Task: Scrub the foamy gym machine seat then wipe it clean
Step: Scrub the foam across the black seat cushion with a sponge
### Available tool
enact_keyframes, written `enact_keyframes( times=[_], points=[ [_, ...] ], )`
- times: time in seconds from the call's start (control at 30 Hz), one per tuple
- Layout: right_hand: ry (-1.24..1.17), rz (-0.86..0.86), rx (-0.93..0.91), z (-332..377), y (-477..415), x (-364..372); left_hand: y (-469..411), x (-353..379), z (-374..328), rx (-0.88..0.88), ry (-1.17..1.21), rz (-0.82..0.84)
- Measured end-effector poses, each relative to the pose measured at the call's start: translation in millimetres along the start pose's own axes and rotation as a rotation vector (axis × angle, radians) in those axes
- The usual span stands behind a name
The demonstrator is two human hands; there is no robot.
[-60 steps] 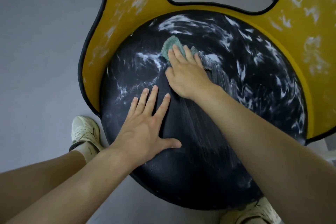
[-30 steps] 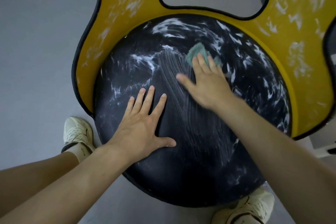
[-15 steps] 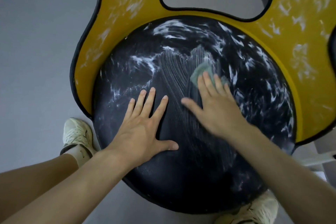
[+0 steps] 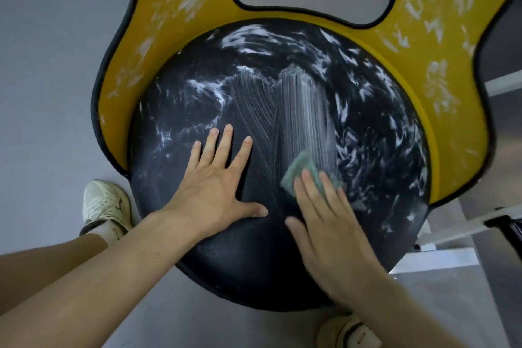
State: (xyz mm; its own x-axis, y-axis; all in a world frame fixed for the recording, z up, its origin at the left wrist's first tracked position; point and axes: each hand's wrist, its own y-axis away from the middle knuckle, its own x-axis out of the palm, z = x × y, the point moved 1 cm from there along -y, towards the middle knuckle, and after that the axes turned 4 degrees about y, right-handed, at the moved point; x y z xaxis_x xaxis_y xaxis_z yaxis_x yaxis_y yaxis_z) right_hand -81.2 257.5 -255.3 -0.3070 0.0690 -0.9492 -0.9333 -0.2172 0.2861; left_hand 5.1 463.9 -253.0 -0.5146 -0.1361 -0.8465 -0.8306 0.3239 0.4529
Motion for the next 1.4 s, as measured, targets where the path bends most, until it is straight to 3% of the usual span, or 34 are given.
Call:
enact_keyframes(
  times=[0.17,0.5,0.73,0.83,1.13,1.23,1.4],
  points=[
    [0.010,0.034,-0.046,1.4,27.3,9.9,2.7,3.0,-2.9,0.031,0.015,-0.009],
    [-0.021,0.000,0.060,7.9,-124.6,-31.9,1.3,0.7,-3.9,0.046,0.032,0.001],
    [-0.013,-0.022,0.000,28.9,21.5,8.7,-0.5,2.0,-3.1,0.047,0.027,-0.007],
    [-0.003,0.010,-0.012,29.6,38.2,18.2,-0.2,4.7,-2.3,0.049,0.021,-0.014],
    [-0.063,0.035,0.137,-7.5,-120.1,-38.6,0.3,2.5,-2.1,0.055,0.032,-0.019],
    [-0.079,0.032,0.120,-6.1,-89.6,-30.4,-0.2,0.9,-4.2,0.046,0.019,-0.011],
    [-0.022,0.053,0.074,21.2,37.1,5.7,4.0,4.2,-4.7,0.066,0.024,-0.034]
  ],
)
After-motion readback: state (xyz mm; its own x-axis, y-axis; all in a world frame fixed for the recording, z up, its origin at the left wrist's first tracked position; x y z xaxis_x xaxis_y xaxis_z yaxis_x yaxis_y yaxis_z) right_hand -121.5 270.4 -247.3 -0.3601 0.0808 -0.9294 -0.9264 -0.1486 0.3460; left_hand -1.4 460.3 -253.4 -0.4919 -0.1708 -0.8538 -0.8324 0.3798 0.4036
